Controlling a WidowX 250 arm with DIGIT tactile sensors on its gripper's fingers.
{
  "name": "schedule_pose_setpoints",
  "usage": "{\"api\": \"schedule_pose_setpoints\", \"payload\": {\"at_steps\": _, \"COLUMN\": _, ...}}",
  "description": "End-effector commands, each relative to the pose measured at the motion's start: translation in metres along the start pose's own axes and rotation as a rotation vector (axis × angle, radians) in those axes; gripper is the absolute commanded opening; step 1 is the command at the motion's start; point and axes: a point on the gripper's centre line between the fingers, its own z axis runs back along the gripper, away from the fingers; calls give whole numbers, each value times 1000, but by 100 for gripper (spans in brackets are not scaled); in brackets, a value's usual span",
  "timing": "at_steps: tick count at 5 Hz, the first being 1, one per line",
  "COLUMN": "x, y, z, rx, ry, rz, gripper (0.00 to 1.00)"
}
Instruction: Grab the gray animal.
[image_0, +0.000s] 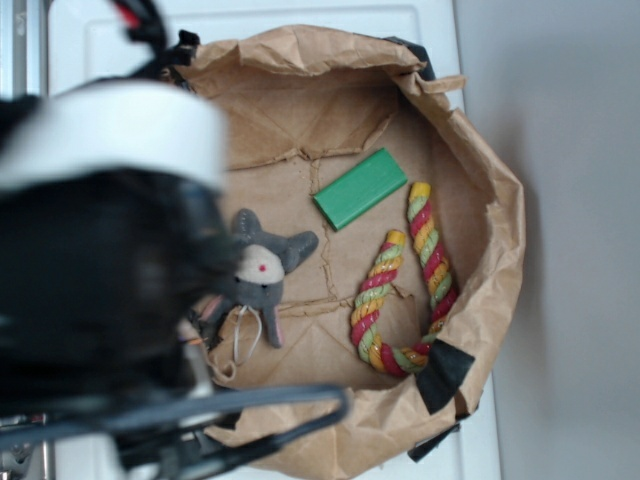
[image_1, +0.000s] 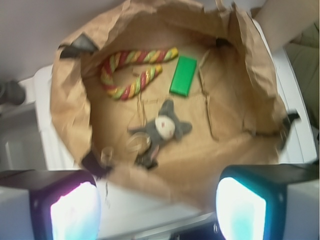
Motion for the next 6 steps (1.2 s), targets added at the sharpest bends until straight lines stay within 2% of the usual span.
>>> {"api": "schedule_pose_setpoints", "payload": {"at_steps": 1, "x": 13, "y": -2, "z": 4, "rx": 10, "ry": -56, "rz": 34, "gripper": 100}}
{"api": "schedule_pose_setpoints", "payload": {"at_steps": 2, "x": 13, "y": -2, "z": 4, "rx": 10, "ry": -56, "rz": 34, "gripper": 100}}
{"api": "schedule_pose_setpoints", "payload": {"at_steps": 3, "x": 18, "y": 8, "z": -15, "rx": -27, "ry": -56, "rz": 213, "gripper": 100}}
{"api": "schedule_pose_setpoints", "payload": {"at_steps": 4, "x": 38, "y": -1, "z": -29, "rx": -48, "ry": -38, "rz": 389, "gripper": 100}}
{"api": "schedule_pose_setpoints", "payload": {"at_steps": 5, "x": 48, "y": -3, "z": -45, "rx": -68, "ry": -83, "rz": 593, "gripper": 100}}
{"api": "schedule_pose_setpoints", "payload": {"at_steps": 6, "x": 48, "y": -1, "z": -75, "rx": -46, "ry": -25, "rz": 593, "gripper": 100}}
